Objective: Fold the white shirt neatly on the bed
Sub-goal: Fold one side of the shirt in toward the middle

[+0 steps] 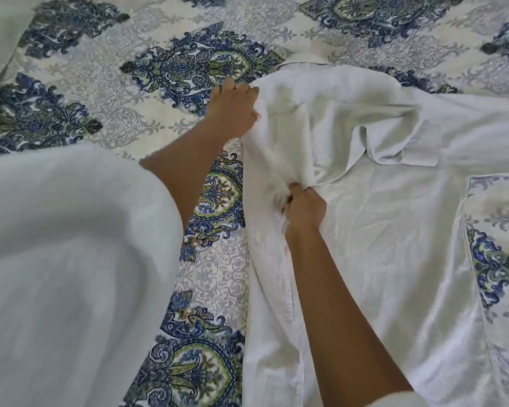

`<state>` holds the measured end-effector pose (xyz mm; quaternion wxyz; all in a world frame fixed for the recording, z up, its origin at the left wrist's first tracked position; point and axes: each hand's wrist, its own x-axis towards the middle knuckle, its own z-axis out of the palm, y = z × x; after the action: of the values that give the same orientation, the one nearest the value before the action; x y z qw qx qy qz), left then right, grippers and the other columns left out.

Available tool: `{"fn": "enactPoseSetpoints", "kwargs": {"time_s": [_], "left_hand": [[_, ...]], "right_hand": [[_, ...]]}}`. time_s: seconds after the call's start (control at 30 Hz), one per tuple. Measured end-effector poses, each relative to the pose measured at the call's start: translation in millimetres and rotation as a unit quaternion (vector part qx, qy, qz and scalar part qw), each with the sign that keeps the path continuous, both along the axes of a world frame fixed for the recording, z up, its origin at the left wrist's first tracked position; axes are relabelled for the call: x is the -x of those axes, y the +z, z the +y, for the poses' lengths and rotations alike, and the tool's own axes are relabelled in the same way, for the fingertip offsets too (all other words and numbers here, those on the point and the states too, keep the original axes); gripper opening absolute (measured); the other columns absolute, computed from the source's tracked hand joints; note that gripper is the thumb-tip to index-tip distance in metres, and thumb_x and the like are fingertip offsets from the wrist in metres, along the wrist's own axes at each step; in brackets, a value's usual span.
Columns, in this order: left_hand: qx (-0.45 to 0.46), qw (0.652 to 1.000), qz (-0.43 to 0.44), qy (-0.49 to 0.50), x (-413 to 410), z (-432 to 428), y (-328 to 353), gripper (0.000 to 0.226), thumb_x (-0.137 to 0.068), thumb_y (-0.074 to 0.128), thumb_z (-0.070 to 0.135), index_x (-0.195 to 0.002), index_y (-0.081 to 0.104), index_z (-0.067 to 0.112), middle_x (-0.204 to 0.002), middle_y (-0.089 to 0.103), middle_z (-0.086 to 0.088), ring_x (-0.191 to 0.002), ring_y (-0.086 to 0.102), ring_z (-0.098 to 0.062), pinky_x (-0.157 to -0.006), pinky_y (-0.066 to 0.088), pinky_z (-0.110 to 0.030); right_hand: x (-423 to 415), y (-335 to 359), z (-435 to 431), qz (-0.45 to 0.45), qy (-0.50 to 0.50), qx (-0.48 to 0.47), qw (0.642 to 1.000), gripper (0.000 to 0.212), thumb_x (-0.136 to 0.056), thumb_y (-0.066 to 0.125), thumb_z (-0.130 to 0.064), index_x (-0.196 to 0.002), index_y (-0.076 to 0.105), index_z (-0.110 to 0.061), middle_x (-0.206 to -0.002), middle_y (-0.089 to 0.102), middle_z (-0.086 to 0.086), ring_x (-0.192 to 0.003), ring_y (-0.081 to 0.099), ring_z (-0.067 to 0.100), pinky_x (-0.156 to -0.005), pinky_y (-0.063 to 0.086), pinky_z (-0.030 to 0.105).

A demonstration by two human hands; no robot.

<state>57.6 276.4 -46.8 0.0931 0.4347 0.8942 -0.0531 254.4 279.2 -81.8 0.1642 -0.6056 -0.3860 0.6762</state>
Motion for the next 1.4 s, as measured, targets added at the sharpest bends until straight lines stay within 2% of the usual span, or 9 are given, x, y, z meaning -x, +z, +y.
{"fn": "enactPoseSetpoints", "kwargs": {"time_s": [0.1, 0.37, 0.57, 0.73, 0.8, 0.93, 1.03, 1.2, 1.4], "left_hand": [[0.004, 0.997, -0.083, -0.005, 23.1, 14.5, 11.0, 0.034, -0.091, 0.052, 0.018, -0.124, 0.058, 0.012, -0.126, 0.057, -0.013, -0.121, 0.046, -0.032, -0.096, 0.039, -0.040], [-0.256, 0.929, -0.255, 0.073, 14.0, 40.3, -8.4, 0.017, -0.092, 0.051, 0.006, -0.104, 0.062, 0.004, -0.100, 0.065, -0.012, -0.062, 0.058, -0.013, -0.057, 0.050, -0.028], [-0.253, 0.920, -0.285, 0.092, 15.8, 27.5, -29.1, 0.063, -0.080, 0.029, -0.017, -0.130, 0.050, 0.013, -0.136, 0.049, -0.004, -0.119, 0.049, -0.014, -0.059, 0.041, -0.007], [-0.318, 0.924, -0.180, 0.113, 14.9, 7.2, -34.6, 0.056, -0.084, 0.040, -0.009, -0.136, 0.043, 0.010, -0.145, 0.038, -0.008, -0.135, 0.033, -0.020, -0.110, 0.027, -0.024], [-0.350, 0.881, -0.185, 0.260, 9.9, -0.6, -43.6, 0.043, -0.089, 0.051, 0.007, -0.131, 0.045, 0.008, -0.137, 0.044, -0.011, -0.125, 0.042, -0.022, -0.101, 0.035, -0.027], [-0.342, 0.714, -0.463, 0.399, -4.9, -16.2, -53.6, 0.010, -0.089, 0.059, 0.011, -0.096, 0.055, 0.006, -0.085, 0.064, -0.008, -0.067, 0.060, -0.016, -0.055, 0.051, -0.026], [-0.331, 0.725, -0.451, 0.401, 3.7, -9.1, -47.7, 0.024, -0.089, 0.052, 0.000, -0.068, 0.050, 0.011, -0.069, 0.057, -0.007, -0.053, 0.053, -0.017, -0.043, 0.044, -0.022], [-0.297, 0.783, -0.381, 0.393, 17.1, -7.2, -52.7, 0.028, -0.089, 0.047, 0.005, -0.065, 0.045, 0.020, -0.075, 0.059, -0.002, -0.070, 0.059, -0.020, -0.065, 0.051, -0.028], [-0.316, 0.711, -0.452, 0.437, -68.1, -48.3, -37.1, 0.026, -0.086, 0.060, 0.033, -0.078, 0.052, 0.009, -0.078, 0.061, -0.010, -0.065, 0.057, -0.022, -0.058, 0.048, -0.024]], "right_hand": [[-11.6, 4.2, 4.6, 0.059, -0.010, 0.069, 0.996, 0.030, -0.084, 0.067, -0.010, -0.059, 0.051, -0.011, -0.048, 0.047, 0.001, -0.034, 0.037, 0.009, -0.035, 0.030, 0.020], [-18.0, 6.4, 19.3, 0.128, -0.041, 0.055, 0.989, 0.011, -0.085, 0.067, -0.016, -0.080, 0.059, -0.009, -0.052, 0.061, 0.003, -0.048, 0.059, 0.012, -0.047, 0.046, 0.023], [-17.2, -2.0, 29.4, -0.025, 0.094, -0.051, 0.994, 0.024, -0.079, 0.061, 0.005, -0.061, 0.055, -0.010, -0.054, 0.052, 0.002, -0.048, 0.045, 0.011, -0.045, 0.038, 0.019], [-16.3, -10.0, 21.9, -0.092, 0.129, -0.121, 0.980, 0.016, -0.080, 0.068, -0.014, -0.075, 0.053, -0.012, -0.070, 0.057, 0.002, -0.062, 0.055, 0.017, -0.055, 0.045, 0.024], [-15.1, -8.2, 23.0, -0.106, 0.153, -0.105, 0.977, 0.018, -0.079, 0.071, -0.017, -0.076, 0.054, -0.011, -0.070, 0.057, 0.001, -0.063, 0.056, 0.019, -0.061, 0.048, 0.030], [-18.3, 0.4, 30.3, -0.128, 0.219, -0.036, 0.967, 0.026, -0.080, 0.065, -0.006, -0.059, 0.051, -0.012, -0.055, 0.052, 0.002, -0.045, 0.045, 0.012, -0.047, 0.035, 0.022], [-24.0, -4.0, 27.6, -0.159, 0.215, -0.095, 0.959, 0.030, -0.084, 0.064, -0.014, -0.057, 0.051, -0.012, -0.054, 0.051, 0.003, -0.050, 0.049, 0.016, -0.053, 0.041, 0.025], [-35.0, -12.5, 17.5, -0.182, 0.192, -0.132, 0.955, 0.025, -0.085, 0.066, -0.023, -0.063, 0.056, -0.017, -0.069, 0.061, 0.004, -0.073, 0.063, 0.027, -0.079, 0.056, 0.044], [-50.1, 3.2, 13.6, -0.120, 0.253, -0.036, 0.959, 0.018, -0.084, 0.068, -0.017, -0.071, 0.057, -0.010, -0.058, 0.053, 0.002, -0.042, 0.049, 0.008, -0.043, 0.039, 0.016]]}}
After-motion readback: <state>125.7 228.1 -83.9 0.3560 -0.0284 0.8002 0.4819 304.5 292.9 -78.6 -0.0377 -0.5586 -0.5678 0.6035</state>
